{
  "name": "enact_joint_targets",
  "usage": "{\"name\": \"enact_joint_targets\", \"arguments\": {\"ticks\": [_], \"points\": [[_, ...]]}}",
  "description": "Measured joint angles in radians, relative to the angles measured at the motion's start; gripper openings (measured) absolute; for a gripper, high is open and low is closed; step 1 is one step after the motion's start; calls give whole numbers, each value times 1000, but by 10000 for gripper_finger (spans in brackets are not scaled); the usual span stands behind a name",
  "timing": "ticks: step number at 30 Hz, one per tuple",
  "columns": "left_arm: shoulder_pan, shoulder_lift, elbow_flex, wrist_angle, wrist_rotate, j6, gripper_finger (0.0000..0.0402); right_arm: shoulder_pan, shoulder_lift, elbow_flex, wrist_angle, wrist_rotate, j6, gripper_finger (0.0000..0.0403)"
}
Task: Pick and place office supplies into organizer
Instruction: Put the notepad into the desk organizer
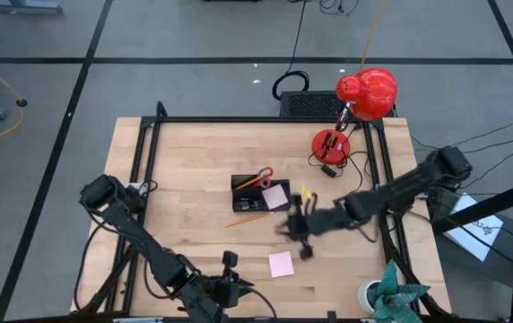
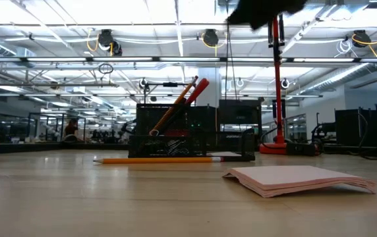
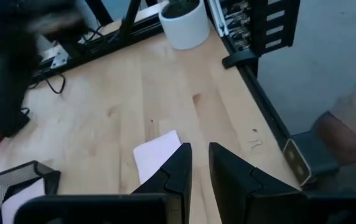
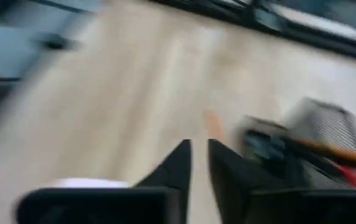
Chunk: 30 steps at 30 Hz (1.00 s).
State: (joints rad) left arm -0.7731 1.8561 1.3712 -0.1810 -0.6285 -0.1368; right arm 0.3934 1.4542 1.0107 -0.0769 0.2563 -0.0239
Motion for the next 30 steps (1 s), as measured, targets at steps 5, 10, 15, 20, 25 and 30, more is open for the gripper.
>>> {"name": "enact_joint_targets", "arguments": {"ticks": [5,10,15,20,25,30], "points": [[-4,0,0,-2,-1,-25,62,183,10,1,-1,33,-13,11],[0,0,0,-1,-1,-26,62,322,127,1,0,247,15,3],[9,0,0,-1,-1,-55,62,369,257,2,55,262,50,43],[9,0,0,-1,-1,-61,63,369,363,58,45,267,64,152],[9,0,0,-7,-1,-76,62,370,467,139,-45,285,-18,238],[9,0,-1,-20,-1,-82,63,368,533,180,-113,323,-22,253]]}}
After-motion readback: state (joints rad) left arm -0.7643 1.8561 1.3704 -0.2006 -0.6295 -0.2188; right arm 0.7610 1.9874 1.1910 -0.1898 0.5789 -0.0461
